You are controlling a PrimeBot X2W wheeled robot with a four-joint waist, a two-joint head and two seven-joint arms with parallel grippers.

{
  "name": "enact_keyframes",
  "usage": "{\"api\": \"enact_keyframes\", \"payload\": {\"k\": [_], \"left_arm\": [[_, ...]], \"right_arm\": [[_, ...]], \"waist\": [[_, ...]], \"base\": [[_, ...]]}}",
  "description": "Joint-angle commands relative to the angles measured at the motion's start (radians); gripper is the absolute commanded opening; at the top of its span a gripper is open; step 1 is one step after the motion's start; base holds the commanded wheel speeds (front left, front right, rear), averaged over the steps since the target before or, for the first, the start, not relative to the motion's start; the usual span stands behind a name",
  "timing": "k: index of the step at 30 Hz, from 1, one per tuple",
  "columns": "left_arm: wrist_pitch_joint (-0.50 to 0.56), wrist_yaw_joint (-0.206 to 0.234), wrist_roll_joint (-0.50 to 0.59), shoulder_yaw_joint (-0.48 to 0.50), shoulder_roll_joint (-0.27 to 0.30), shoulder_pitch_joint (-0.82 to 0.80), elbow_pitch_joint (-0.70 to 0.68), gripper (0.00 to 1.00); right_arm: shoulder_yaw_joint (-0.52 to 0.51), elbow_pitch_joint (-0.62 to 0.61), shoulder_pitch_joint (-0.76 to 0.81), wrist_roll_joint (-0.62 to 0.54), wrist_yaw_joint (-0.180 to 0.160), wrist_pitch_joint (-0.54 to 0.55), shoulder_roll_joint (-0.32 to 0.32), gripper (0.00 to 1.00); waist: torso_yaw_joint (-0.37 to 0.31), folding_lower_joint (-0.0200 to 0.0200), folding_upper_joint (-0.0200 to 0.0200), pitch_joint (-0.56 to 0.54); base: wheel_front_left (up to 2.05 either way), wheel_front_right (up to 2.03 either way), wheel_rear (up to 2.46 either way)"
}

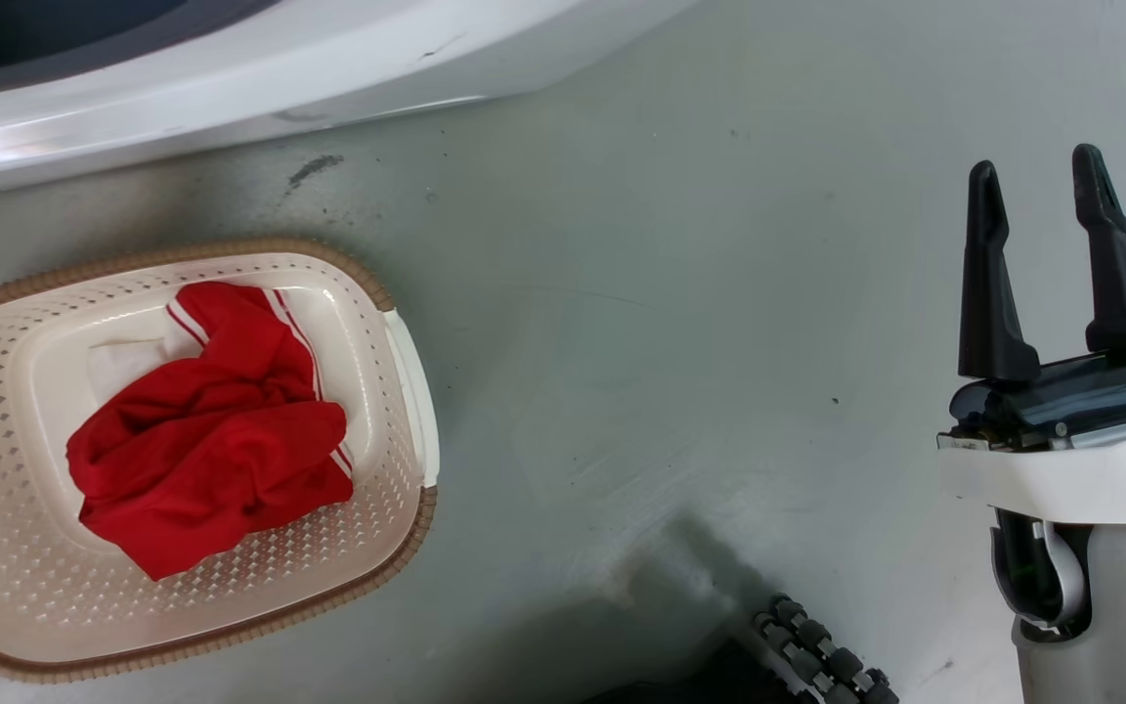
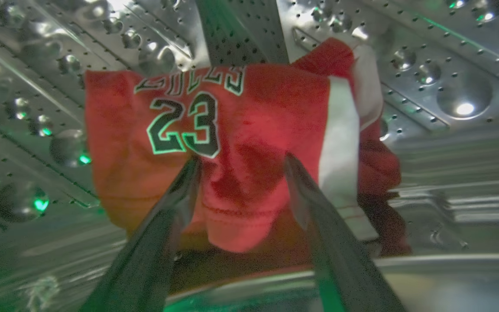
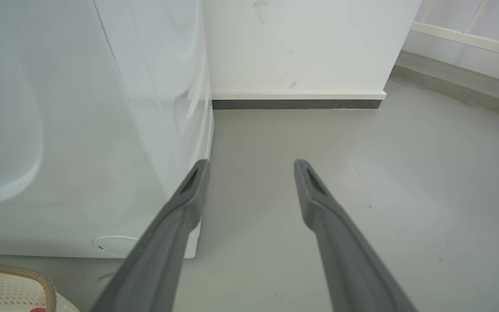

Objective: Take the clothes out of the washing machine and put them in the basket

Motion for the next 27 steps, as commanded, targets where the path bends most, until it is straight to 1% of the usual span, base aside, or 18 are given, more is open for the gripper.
{"api": "enact_keyframes", "payload": {"k": [1, 4, 12, 13, 14, 15, 21, 22, 23, 24, 27], "left_arm": [[0.002, 0.001, -0.005, -0.006, 0.014, -0.016, -0.001, 1.0], [0.014, 0.0, -0.004, -0.024, 0.02, -0.014, 0.008, 1.0], [-0.003, 0.0, 0.001, -0.072, 0.04, -0.002, 0.026, 1.0], [-0.007, 0.0, 0.003, -0.08, 0.042, -0.002, 0.026, 0.76], [-0.016, 0.0, 0.003, -0.085, 0.045, -0.003, 0.023, 0.22], [-0.027, 0.0, 0.002, -0.087, 0.048, -0.005, 0.022, 0.0], [-0.077, 0.0, -0.011, -0.1, 0.05, -0.008, 0.019, 0.0], [-0.109, 0.0, -0.015, -0.103, 0.043, 0.008, 0.02, 0.0], [-0.109, 0.0, -0.015, -0.103, 0.043, 0.008, 0.02, 0.0], [-0.143, 0.001, -0.017, -0.104, 0.038, 0.021, 0.022, 0.0], [-0.19, 0.002, -0.022, -0.105, 0.029, 0.047, 0.03, 0.0]], "right_arm": [[-0.001, -0.005, -0.019, 0.002, -0.001, -0.002, 0.002, 1.0], [-0.001, -0.007, -0.021, 0.007, -0.001, -0.002, 0.002, 1.0], [0.0, -0.007, -0.019, 0.015, -0.001, -0.002, 0.002, 1.0], [0.0, -0.006, -0.019, 0.016, -0.001, -0.002, 0.002, 1.0], [-0.001, -0.006, -0.019, 0.016, -0.001, -0.002, 0.002, 1.0], [-0.001, -0.005, -0.019, 0.015, -0.001, -0.002, 0.002, 1.0], [0.002, 0.002, -0.018, 0.008, -0.001, -0.002, 0.002, 1.0], [0.004, 0.004, -0.014, 0.002, -0.001, -0.002, 0.002, 1.0], [0.004, 0.004, -0.014, 0.002, -0.001, -0.002, 0.002, 1.0], [0.003, 0.006, -0.01, -0.003, -0.001, -0.002, 0.002, 1.0], [-0.001, 0.011, 0.0, -0.012, -0.001, -0.002, 0.002, 1.0]], "waist": [[-0.009, -0.0002, 0.0, 0.012], [-0.015, -0.0002, 0.0, 0.02], [-0.024, -0.0002, 0.0, 0.032], [-0.025, -0.0002, 0.0, 0.032], [-0.025, -0.0002, 0.0, 0.032], [-0.024, -0.0002, 0.0, 0.032], [-0.021, -0.0002, 0.0, 0.017], [-0.019, -0.0002, 0.0, 0.003], [-0.019, -0.0002, 0.0, 0.003], [-0.017, -0.0002, 0.0, -0.013], [-0.01, -0.0002, 0.0, -0.042]], "base": [[0.0, 0.0, 0.0], [0.0, 0.0, 0.0], [0.0, 0.0, 0.0], [0.0, 0.0, 0.0], [0.0, 0.0, 0.0], [0.0, 0.0, 0.0], [0.0, 0.0, 0.0], [0.0, 0.0, 0.0], [0.0, 0.0, 0.0], [0.0, 0.0, 0.0], [0.0, 0.0, 0.0]]}}
